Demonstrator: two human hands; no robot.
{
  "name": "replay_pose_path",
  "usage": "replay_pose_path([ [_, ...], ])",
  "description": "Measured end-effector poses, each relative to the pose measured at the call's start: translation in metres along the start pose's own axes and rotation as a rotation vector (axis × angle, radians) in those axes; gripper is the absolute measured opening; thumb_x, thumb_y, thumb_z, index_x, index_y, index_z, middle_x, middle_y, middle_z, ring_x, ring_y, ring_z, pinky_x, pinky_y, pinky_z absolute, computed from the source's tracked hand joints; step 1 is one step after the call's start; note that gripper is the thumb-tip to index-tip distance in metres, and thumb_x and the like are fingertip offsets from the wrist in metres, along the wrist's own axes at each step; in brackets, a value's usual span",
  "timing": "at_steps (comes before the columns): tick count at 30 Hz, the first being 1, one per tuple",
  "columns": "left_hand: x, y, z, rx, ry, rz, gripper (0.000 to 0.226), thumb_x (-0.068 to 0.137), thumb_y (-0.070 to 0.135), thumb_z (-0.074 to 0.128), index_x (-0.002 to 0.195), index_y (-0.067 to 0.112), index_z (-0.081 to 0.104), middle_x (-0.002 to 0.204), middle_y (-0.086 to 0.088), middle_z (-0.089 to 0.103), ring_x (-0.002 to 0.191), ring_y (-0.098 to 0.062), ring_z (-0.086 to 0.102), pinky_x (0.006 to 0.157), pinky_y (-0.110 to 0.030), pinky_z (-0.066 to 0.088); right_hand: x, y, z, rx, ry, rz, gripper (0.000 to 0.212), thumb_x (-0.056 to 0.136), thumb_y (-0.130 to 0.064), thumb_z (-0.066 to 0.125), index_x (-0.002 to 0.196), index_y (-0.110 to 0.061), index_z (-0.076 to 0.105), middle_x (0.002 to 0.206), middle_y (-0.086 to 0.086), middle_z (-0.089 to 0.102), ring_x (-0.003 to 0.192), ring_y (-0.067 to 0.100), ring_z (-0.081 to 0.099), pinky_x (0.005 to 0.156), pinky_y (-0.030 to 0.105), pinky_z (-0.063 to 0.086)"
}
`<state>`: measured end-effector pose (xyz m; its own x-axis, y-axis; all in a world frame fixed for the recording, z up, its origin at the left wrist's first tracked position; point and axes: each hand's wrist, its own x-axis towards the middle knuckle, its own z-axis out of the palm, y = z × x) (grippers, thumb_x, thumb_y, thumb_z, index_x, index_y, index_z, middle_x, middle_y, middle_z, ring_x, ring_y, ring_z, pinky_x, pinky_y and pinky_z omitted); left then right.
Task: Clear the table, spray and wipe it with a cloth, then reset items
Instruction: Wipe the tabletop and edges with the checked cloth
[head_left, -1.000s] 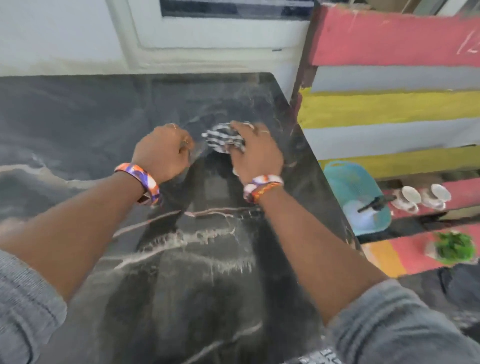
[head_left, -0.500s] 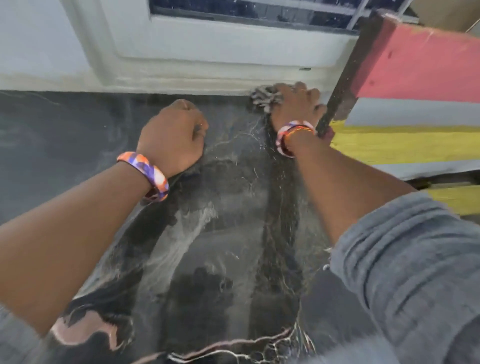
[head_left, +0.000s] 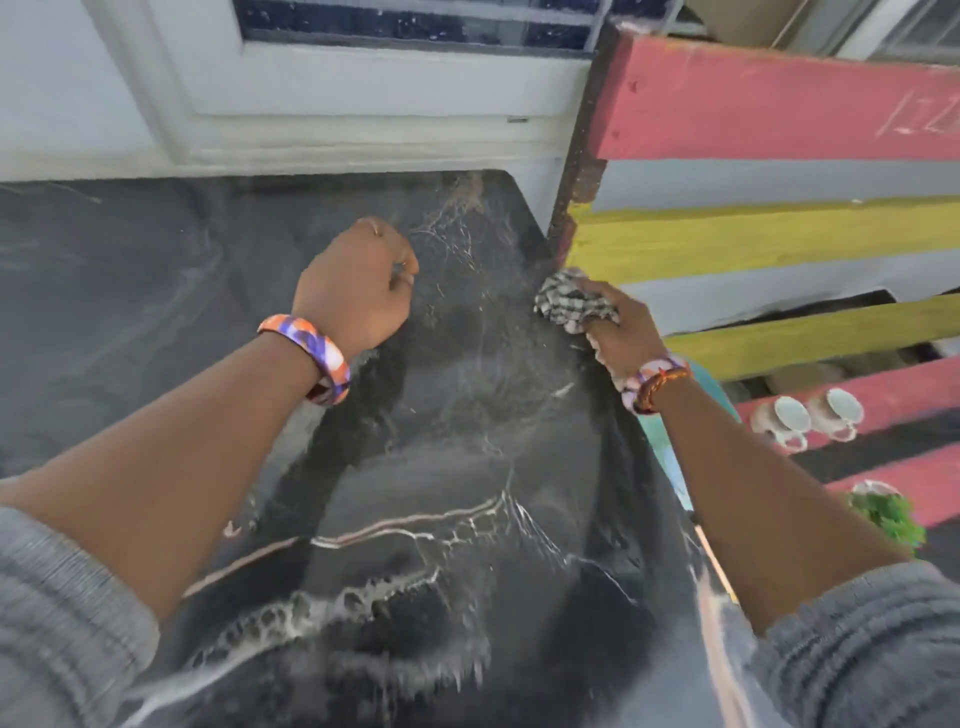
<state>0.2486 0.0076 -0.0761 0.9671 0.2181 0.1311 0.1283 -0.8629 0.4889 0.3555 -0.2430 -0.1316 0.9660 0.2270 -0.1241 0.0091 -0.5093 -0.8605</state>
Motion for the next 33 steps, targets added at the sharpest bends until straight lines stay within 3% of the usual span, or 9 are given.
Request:
replay_pose_path([
  [1, -0.011, 0.007, 0.000, -0.012, 0.000, 0.003, 0.024, 0.085, 0.010, 0.047, 0.099, 0.010, 0.066, 0.119, -0.013, 0.056, 0.109, -0.033, 0.055, 0.092, -0.042, 0.046, -0.022, 0.006, -0.008, 0.022, -0.010, -0.007, 0.052, 0.071, 0.003, 0.047, 0.110, -0.027, 0.064, 0.100, 0.027, 0.068, 0.089, 0.043, 0.065, 0.080, 0.056, 0.053],
  [3, -0.031, 0.019, 0.001, -0.040, 0.009, 0.000, 0.023, 0.084, 0.008, 0.048, 0.099, 0.009, 0.066, 0.121, -0.012, 0.055, 0.110, -0.031, 0.055, 0.093, -0.041, 0.046, -0.061, 0.017, -0.024, 0.003, -0.031, -0.021, 0.048, 0.074, 0.007, 0.053, 0.111, -0.023, 0.062, 0.110, 0.013, 0.067, 0.102, 0.022, 0.065, 0.098, 0.037, 0.048],
  [7, -0.079, 0.050, 0.009, -0.056, -0.007, 0.027, 0.022, 0.085, 0.008, 0.050, 0.098, 0.008, 0.066, 0.121, -0.011, 0.055, 0.110, -0.029, 0.056, 0.092, -0.040, 0.047, -0.144, 0.038, -0.058, -0.037, -0.074, -0.055, 0.043, 0.079, 0.016, 0.055, 0.110, -0.014, 0.057, 0.109, -0.002, 0.061, 0.081, -0.020, 0.056, 0.079, 0.000, 0.040],
  [12, -0.138, 0.087, 0.022, -0.054, -0.067, 0.094, 0.022, 0.084, 0.007, 0.050, 0.098, 0.008, 0.067, 0.121, -0.010, 0.055, 0.108, -0.029, 0.057, 0.092, -0.038, 0.046, -0.234, 0.068, -0.090, -0.073, -0.072, -0.009, 0.044, 0.081, 0.016, 0.053, 0.105, -0.020, 0.056, 0.108, 0.004, 0.062, 0.083, -0.010, 0.058, 0.075, 0.007, 0.044],
  [17, -0.183, 0.118, 0.033, -0.072, -0.126, 0.128, 0.021, 0.085, 0.009, 0.050, 0.097, 0.010, 0.067, 0.121, -0.006, 0.054, 0.103, -0.028, 0.059, 0.092, -0.040, 0.048, -0.306, 0.087, -0.113, -0.058, -0.089, 0.076, 0.042, 0.084, 0.016, 0.048, 0.113, -0.014, 0.056, 0.091, -0.010, 0.058, 0.049, -0.010, 0.051, 0.055, 0.007, 0.040],
  [23, -0.213, 0.126, 0.029, -0.048, -0.157, 0.164, 0.022, 0.085, 0.011, 0.051, 0.099, 0.011, 0.068, 0.121, -0.006, 0.056, 0.104, -0.029, 0.059, 0.093, -0.041, 0.047, -0.357, 0.096, -0.132, 0.002, -0.048, 0.102, 0.047, 0.082, 0.011, 0.056, 0.093, -0.035, 0.061, 0.106, -0.006, 0.062, 0.087, 0.012, 0.062, 0.084, 0.037, 0.054],
  [26, -0.224, 0.109, 0.016, -0.024, -0.122, 0.118, 0.023, 0.085, 0.009, 0.051, 0.100, 0.010, 0.068, 0.121, -0.008, 0.057, 0.106, -0.030, 0.059, 0.094, -0.041, 0.047, -0.357, 0.080, -0.125, 0.182, 0.250, 0.055, 0.040, 0.079, 0.009, 0.055, 0.102, -0.021, 0.068, 0.086, -0.006, 0.071, 0.078, 0.011, 0.063, 0.075, 0.032, 0.053],
  [28, -0.232, 0.093, 0.007, 0.007, -0.093, 0.080, 0.023, 0.084, 0.008, 0.052, 0.099, 0.009, 0.069, 0.122, -0.010, 0.057, 0.108, -0.031, 0.058, 0.095, -0.041, 0.046, -0.339, 0.063, -0.109, 0.197, 0.477, 0.039, 0.038, 0.081, 0.004, 0.052, 0.112, -0.013, 0.066, 0.096, 0.003, 0.070, 0.090, 0.018, 0.062, 0.079, 0.030, 0.050],
  [33, -0.254, 0.046, -0.018, 0.044, -0.011, -0.015, 0.021, 0.080, 0.001, 0.054, 0.095, 0.003, 0.070, 0.116, -0.017, 0.060, 0.106, -0.035, 0.059, 0.095, -0.039, 0.044, -0.280, 0.023, -0.041, -0.375, 0.448, 0.205, 0.049, 0.081, -0.016, 0.053, 0.126, -0.036, 0.054, 0.142, -0.001, 0.045, 0.127, 0.033, 0.036, 0.103, 0.047, 0.028],
])
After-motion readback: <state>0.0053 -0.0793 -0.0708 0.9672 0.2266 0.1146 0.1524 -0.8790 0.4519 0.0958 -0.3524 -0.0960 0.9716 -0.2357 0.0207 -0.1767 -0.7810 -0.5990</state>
